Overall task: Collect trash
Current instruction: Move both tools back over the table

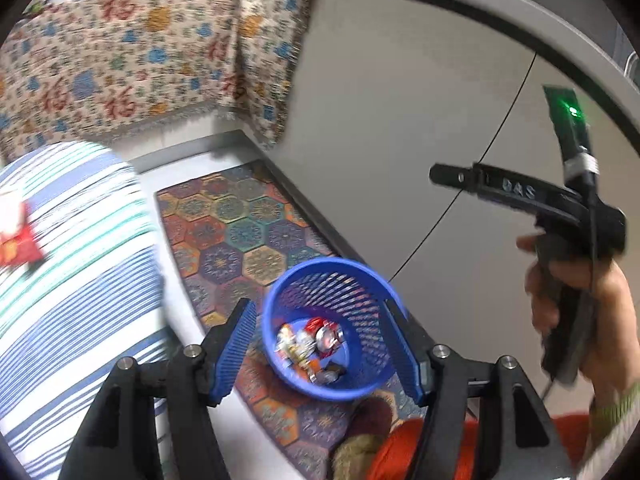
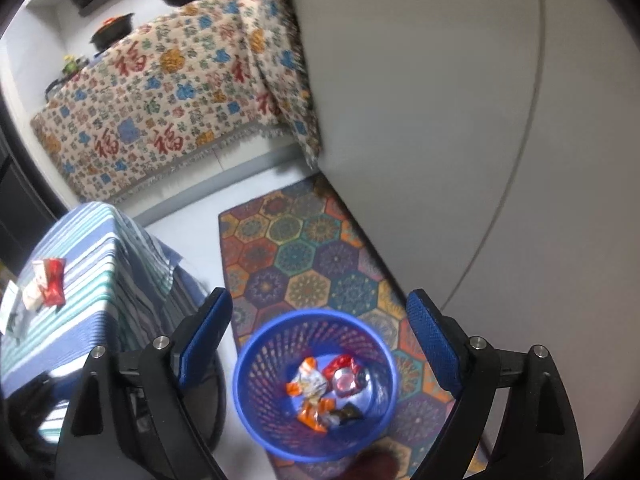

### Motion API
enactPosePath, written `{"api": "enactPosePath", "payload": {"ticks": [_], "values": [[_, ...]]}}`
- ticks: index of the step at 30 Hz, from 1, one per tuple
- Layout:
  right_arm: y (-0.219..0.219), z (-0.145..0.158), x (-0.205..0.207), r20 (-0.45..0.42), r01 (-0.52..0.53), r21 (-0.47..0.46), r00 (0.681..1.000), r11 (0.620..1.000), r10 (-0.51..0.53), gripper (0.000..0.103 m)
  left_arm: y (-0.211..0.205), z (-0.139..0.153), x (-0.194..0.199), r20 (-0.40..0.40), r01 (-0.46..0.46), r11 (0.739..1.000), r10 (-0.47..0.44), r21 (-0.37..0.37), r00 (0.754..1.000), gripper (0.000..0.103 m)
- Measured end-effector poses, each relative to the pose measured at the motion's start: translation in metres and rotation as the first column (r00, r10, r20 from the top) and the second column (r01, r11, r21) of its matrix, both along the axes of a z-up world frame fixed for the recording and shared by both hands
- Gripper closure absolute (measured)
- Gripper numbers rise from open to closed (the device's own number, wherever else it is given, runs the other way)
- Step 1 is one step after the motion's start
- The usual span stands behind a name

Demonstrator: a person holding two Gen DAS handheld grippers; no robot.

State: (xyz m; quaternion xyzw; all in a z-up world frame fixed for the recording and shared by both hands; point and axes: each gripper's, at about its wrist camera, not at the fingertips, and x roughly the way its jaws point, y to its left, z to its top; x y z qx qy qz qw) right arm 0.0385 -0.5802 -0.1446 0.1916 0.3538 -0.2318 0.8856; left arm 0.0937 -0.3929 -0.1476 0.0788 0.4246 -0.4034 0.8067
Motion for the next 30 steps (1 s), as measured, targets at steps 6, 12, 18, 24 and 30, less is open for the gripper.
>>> {"api": "enactPosePath", "payload": {"ticks": [6,12,18,24,30], "values": [[0.076,0.021,0.036,0.008,-0.129,-0.124,0.991,0.984,0.131,0.012,0.107,0.01,0.012,0.028,-0.134,0.99,0.133,0.052,0.991,0.034],[0.206,0.027,0.084,0.035,-0.389,-0.135,0.917,0.911,0.397,0.01,0.225,0.01,0.036,0.099,-0.328,0.937,0.317,0.123,0.943,0.034],[0.338,-0.008,0.119,-0.02,-0.64,-0.067,0.768,0.766,0.64,0.01,0.31,-0.001,0.063,0.117,-0.48,0.865,0.466,0.148,0.877,0.034],[0.399,-0.04,0.147,-0.128,-0.721,-0.081,0.693,0.689,0.71,0.01,0.356,-0.017,0.071,0.107,-0.534,0.829,0.523,0.168,0.845,0.034],[0.421,-0.052,0.164,-0.154,-0.741,-0.079,0.67,0.667,0.726,0.01,0.383,0.004,0.089,0.103,-0.538,0.836,0.529,0.11,0.843,0.034]]}}
